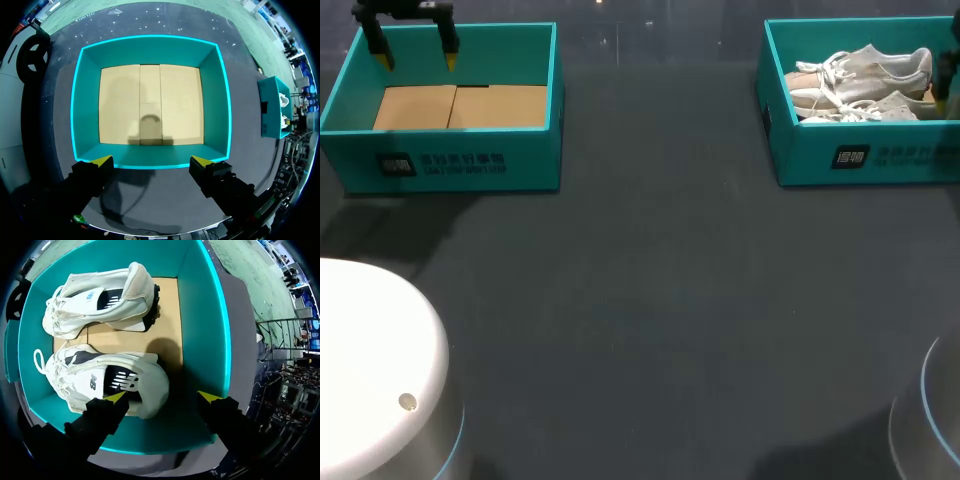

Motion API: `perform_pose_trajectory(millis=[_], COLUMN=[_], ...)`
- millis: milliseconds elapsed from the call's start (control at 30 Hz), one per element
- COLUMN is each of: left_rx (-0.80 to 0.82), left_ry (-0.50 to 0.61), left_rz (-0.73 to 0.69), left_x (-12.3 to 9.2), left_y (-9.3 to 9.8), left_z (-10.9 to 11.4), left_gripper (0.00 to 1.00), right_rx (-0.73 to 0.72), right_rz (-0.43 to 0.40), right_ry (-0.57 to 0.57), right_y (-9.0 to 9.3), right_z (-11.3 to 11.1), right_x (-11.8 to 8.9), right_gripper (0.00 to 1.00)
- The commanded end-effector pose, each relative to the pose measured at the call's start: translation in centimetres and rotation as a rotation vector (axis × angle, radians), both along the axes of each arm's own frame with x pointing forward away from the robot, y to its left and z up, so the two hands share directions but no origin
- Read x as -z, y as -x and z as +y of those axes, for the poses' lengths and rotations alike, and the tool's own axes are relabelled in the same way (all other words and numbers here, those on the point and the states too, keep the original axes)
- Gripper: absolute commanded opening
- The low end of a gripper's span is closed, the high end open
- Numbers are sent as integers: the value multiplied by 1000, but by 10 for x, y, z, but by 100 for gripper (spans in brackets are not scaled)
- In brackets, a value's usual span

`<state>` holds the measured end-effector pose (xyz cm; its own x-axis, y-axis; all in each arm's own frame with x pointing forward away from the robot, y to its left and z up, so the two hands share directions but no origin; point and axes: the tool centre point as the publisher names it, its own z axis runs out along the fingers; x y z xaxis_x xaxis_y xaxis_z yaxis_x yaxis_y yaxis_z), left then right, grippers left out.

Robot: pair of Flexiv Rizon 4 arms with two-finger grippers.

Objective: Take the shoe out of the shoebox, open the shoe tongue, remove and reinsert the insole, then place the shoe into the shoebox

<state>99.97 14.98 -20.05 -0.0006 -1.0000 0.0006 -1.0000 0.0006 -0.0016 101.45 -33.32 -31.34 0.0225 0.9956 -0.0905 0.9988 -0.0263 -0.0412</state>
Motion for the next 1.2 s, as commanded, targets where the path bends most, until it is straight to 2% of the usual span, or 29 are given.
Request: perform_pose_trajectory(millis=[33, 200, 433, 700, 767, 833, 1000, 1033, 1067, 1200], left_rx=[0, 0, 0, 0, 0, 0, 0, 0, 0, 0], left_ry=[-1, -1, -1, -1, -1, -1, -1, -1, -1, -1], left_rz=[0, 0, 0, 0, 0, 0, 0, 0, 0, 0], left_x=[0, 0, 0, 0, 0, 0, 0, 0, 0, 0], left_y=[0, 0, 0, 0, 0, 0, 0, 0, 0, 0], left_z=[0, 0, 0, 0, 0, 0, 0, 0, 0, 0], left_gripper=[100, 100, 100, 100, 100, 100, 100, 100, 100, 100], right_rx=[-5, -7, -5, -4, -3, 0, 10, 15, 21, 30], right_rz=[14, 28, 39, 61, 66, 71, 75, 73, 72, 66], right_ry=[-7, -13, -41, -57, -58, -60, -63, -62, -61, -59], right_y=[-5, -6, -6, -7, -7, -7, -6, -5, -5, -2], right_z=[0, 0, 1, 5, 6, 6, 8, 9, 9, 9], right_x=[11, 22, 35, 48, 50, 52, 54, 54, 54, 52], right_gripper=[84, 75, 78, 71, 61, 47, 27, 18, 0, 0])
